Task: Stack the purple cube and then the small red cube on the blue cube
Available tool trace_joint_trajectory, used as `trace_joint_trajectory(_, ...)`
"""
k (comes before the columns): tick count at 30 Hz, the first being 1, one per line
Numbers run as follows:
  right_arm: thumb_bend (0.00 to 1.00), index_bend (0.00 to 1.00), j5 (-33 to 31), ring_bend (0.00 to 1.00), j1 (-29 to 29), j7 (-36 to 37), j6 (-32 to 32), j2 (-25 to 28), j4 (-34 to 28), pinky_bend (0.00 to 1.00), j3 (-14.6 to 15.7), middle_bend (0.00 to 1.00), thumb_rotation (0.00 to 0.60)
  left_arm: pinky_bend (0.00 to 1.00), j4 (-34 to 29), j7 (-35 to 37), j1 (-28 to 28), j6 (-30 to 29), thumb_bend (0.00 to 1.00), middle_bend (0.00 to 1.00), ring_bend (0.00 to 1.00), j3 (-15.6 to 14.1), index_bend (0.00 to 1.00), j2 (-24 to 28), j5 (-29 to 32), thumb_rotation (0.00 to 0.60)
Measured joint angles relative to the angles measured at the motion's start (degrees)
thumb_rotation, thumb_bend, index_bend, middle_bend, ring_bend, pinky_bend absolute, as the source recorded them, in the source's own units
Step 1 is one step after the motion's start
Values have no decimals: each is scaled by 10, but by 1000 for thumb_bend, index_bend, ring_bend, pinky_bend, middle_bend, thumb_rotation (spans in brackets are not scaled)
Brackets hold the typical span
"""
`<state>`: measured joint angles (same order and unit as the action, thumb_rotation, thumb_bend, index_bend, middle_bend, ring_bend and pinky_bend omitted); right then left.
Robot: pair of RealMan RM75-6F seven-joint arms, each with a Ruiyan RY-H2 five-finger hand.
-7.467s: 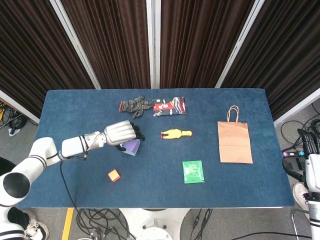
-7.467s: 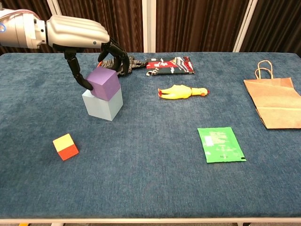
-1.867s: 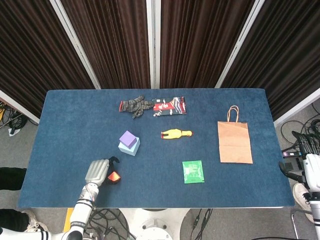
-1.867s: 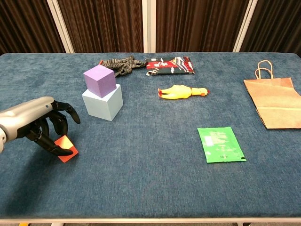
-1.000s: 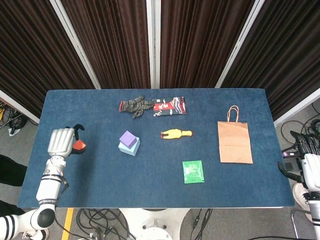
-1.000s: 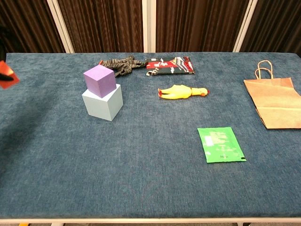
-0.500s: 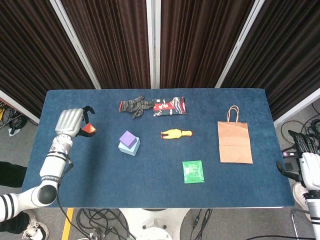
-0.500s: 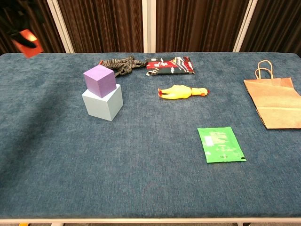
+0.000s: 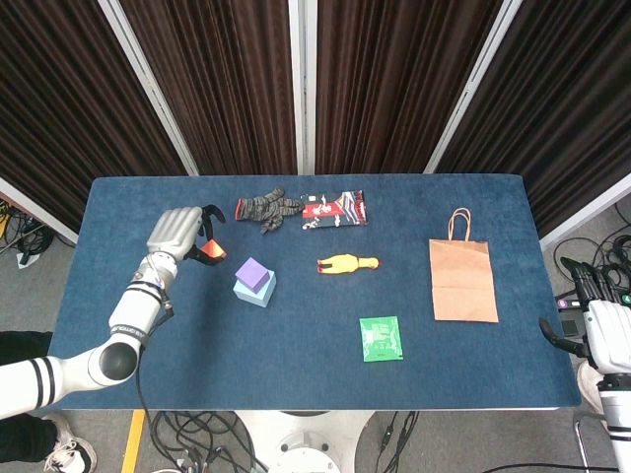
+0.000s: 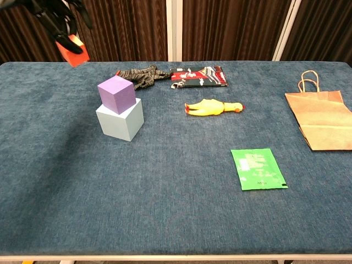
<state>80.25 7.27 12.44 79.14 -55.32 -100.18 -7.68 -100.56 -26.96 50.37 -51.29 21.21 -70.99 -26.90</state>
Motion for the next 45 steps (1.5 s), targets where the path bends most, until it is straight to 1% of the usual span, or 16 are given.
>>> trace_joint_trajectory(8,224,0,16,0,3,-11,5,-8,3,0,4,76,600,537,-6,5,37,7,190,677,496,-14,417,-12,48,600)
trace_joint_trajectory(14,224,0,18,0,4,-17,6,-9,3,0,6,74,600,536,-5,9,63,9,190,678,496,-27,417,-30,68,600)
trace_joint_trajectory(22,225,0,19,0,4,-16,7,-9,2,0,8,73,600,537,5,17,84,9,190,678,496,-37,417,-38,79,600)
trace_joint_trajectory(31,226,0,18,0,5,-18,6,-9,1,0,9,73,600,537,17,23,101,24,190,678,496,-50,417,-38,95,600)
trace_joint_trajectory(38,231,0,11,0,8,-22,1,-10,2,0,7,74,600,539,32,25,123,32,192,678,496,-52,417,-41,135,600)
trace_joint_trajectory(45,231,0,11,0,7,-24,4,-12,3,0,7,73,600,540,38,20,146,21,196,684,496,-53,418,-45,178,600)
